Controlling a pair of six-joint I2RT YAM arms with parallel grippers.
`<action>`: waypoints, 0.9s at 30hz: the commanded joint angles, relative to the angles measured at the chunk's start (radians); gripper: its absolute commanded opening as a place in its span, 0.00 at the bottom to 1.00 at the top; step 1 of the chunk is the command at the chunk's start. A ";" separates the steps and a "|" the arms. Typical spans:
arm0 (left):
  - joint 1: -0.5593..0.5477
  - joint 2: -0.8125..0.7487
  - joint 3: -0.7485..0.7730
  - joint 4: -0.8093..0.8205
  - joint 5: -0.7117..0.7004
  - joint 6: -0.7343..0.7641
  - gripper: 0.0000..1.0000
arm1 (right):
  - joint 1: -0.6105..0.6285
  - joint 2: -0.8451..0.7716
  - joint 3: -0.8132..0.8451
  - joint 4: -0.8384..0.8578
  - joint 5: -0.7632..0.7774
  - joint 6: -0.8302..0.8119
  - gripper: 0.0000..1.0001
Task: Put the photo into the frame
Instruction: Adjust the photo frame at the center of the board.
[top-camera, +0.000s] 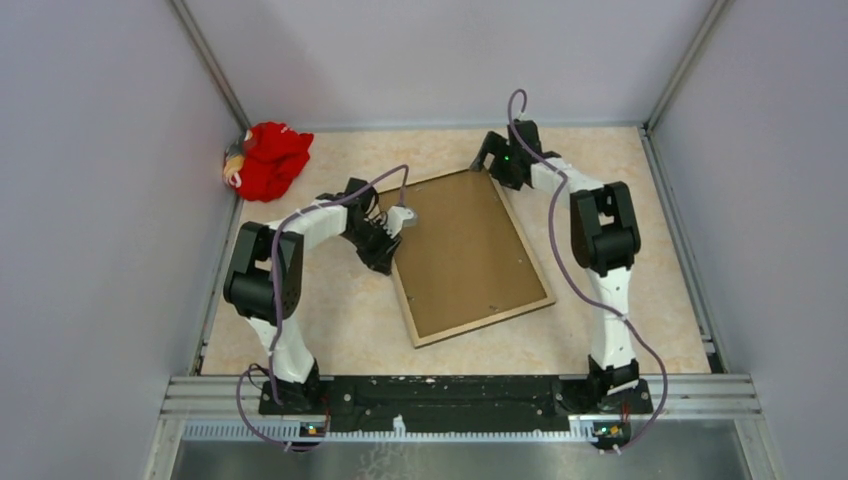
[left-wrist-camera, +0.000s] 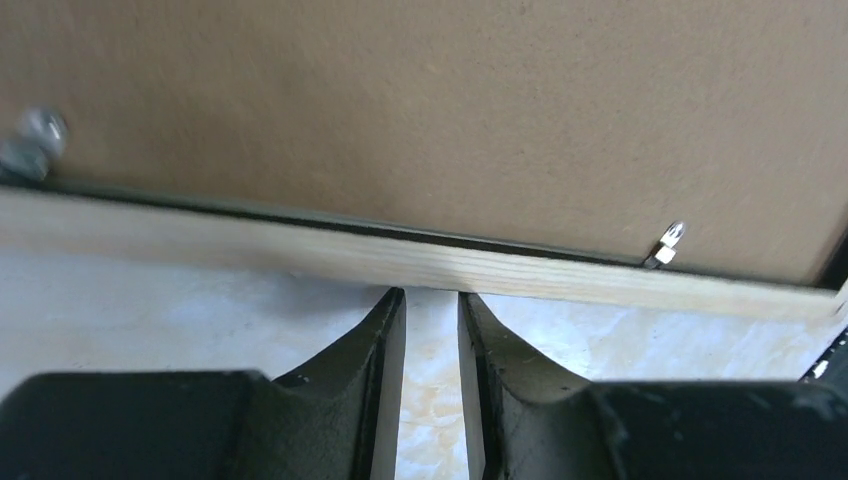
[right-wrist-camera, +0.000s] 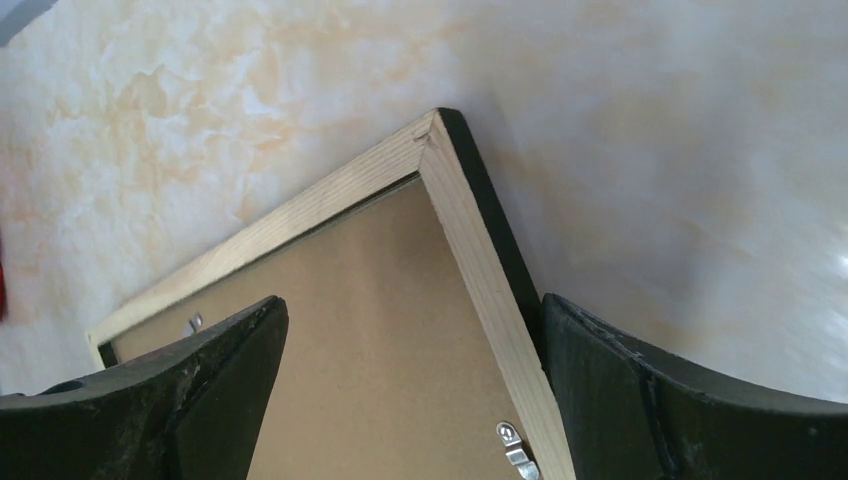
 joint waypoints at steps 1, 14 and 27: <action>-0.071 -0.006 -0.003 0.035 0.027 -0.034 0.33 | 0.136 0.137 0.241 -0.127 -0.153 0.004 0.95; -0.262 0.022 0.019 -0.039 0.124 -0.049 0.58 | 0.335 0.324 0.631 -0.260 -0.387 -0.057 0.97; -0.103 -0.234 0.173 -0.327 0.191 0.133 0.78 | 0.258 -0.016 0.327 -0.168 -0.222 -0.125 0.99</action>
